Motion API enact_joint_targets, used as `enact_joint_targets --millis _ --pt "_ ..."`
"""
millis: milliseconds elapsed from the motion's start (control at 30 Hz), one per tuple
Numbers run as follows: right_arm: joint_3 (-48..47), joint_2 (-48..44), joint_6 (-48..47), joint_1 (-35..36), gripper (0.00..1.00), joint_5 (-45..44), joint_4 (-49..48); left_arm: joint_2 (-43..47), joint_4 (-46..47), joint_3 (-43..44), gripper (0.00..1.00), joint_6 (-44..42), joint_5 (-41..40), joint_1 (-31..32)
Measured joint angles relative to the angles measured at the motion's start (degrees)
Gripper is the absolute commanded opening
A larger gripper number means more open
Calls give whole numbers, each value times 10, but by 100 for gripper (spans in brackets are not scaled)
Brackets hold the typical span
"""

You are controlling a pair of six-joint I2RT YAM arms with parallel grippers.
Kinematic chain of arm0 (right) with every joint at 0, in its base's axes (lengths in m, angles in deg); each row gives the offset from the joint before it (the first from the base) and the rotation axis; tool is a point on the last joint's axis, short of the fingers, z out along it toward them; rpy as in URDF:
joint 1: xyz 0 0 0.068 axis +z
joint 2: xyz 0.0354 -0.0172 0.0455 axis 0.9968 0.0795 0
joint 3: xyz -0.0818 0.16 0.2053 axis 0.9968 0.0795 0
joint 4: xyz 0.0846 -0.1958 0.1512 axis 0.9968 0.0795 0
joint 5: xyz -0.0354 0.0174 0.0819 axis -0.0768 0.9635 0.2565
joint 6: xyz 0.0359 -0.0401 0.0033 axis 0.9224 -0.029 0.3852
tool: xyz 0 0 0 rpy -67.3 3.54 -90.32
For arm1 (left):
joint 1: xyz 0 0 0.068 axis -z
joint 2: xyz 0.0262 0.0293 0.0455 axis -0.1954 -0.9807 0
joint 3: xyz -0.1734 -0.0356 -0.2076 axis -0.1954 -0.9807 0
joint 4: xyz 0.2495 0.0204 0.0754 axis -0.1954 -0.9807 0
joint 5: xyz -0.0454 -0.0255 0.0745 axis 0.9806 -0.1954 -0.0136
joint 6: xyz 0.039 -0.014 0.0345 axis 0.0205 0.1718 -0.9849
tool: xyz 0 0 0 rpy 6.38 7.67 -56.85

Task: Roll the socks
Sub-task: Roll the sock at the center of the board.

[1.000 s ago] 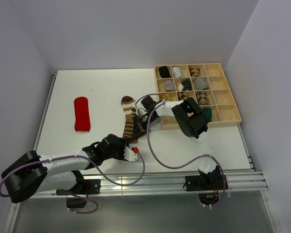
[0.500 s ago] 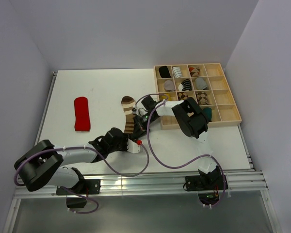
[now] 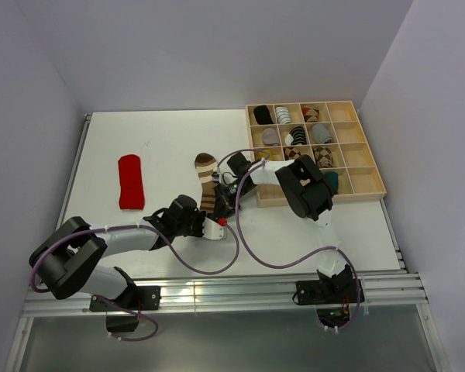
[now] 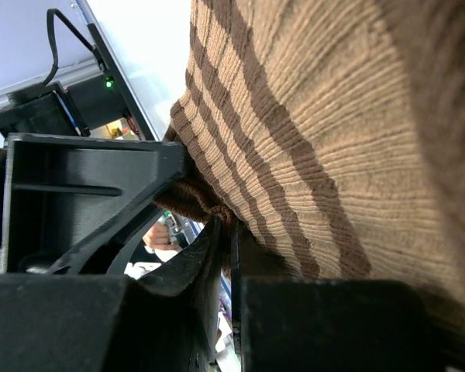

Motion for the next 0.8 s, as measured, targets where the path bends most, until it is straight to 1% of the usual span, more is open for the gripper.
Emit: enact_joint_targets --millis 67,100,133,167,200,267,300,400,467,533,667,800 --pt "0 0 0 0 2 0 1 -2 -10 4 22 -3 7 -1" --pt "0 0 0 0 3 0 2 -2 -14 5 14 -3 10 -1" --pt "0 0 0 0 4 -1 2 -2 -18 6 12 -4 13 -1" --pt "-1 0 0 -1 7 -2 2 -2 -27 9 10 -5 16 -2" --pt "-2 0 0 -1 16 -4 4 -2 -36 12 5 -5 19 -2" --pt "-3 -2 5 0 21 -10 7 -2 -63 25 0 -4 26 -3" --pt "-2 -5 8 0 26 -14 8 -3 -73 30 0 -3 30 -3" --pt "3 -19 30 0 34 -36 16 -4 -118 49 0 3 52 -7" --pt "5 -29 40 -1 37 -52 21 -10 -151 67 0 9 69 -9" --pt "9 -41 50 -1 42 -73 22 -27 -193 96 0 16 92 -15" --pt "40 -87 68 -1 46 -134 5 -77 -278 167 0 28 147 -44" --pt "86 -150 83 -7 48 -223 -25 -136 -370 242 0 29 216 -89"
